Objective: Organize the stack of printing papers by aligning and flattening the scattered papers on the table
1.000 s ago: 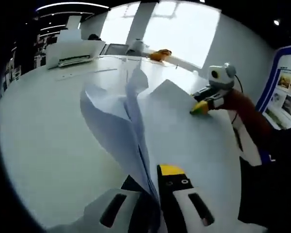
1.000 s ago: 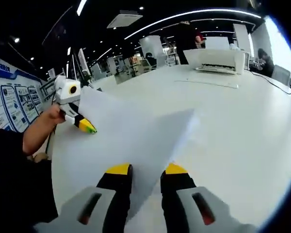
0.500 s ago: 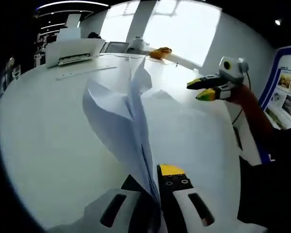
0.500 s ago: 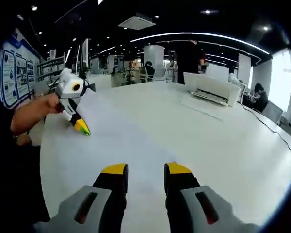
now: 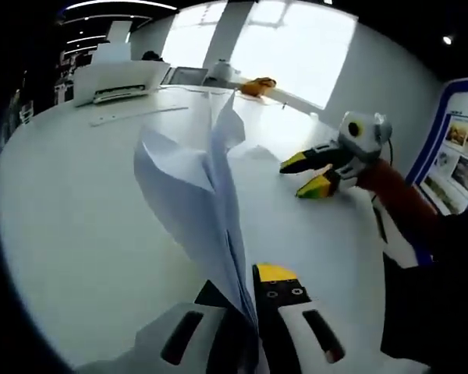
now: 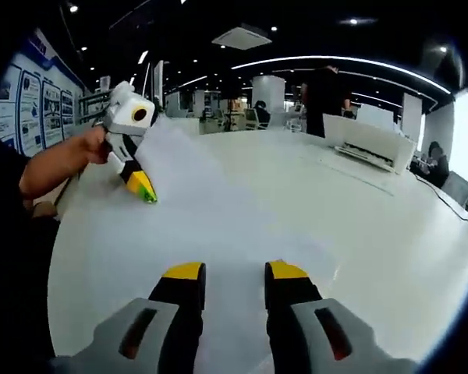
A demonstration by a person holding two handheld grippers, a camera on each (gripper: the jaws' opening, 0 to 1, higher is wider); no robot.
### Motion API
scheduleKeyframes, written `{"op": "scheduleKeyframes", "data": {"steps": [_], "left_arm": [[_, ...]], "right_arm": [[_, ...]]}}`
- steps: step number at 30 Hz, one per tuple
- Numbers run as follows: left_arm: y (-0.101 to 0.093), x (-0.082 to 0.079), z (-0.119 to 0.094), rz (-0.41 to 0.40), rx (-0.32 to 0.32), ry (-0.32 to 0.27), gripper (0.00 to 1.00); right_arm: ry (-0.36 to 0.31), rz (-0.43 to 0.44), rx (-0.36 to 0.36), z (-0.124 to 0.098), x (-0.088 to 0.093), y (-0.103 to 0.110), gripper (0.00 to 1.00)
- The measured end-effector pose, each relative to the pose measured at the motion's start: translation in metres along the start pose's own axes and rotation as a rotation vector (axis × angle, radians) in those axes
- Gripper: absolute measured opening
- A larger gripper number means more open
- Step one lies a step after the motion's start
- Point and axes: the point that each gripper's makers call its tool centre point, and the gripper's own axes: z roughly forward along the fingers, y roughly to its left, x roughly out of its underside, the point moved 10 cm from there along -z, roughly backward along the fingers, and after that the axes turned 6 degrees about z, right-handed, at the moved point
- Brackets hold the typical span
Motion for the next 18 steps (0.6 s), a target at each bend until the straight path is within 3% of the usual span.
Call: {"op": "scheduleKeyframes", "data": {"steps": [9, 14, 18], "left_arm": [[0.002, 0.002, 0.000, -0.010, 0.008, -0.024, 0.06], [0.006, 0.003, -0.008, -0.028, -0.030, -0.073, 0.17], [0.012, 0.008, -0.029, -0.034, -0.087, -0.109, 0.26]], "right_arm": [[-0.078, 0.026, -0.019, -0.004, 0.008, -0.001, 0.26], [-0.117, 0.018, -0.018, -0.004, 0.010, 0.000, 0.26], [-0.120, 0.019, -0.019, -0.004, 0.010, 0.001, 0.26]]}}
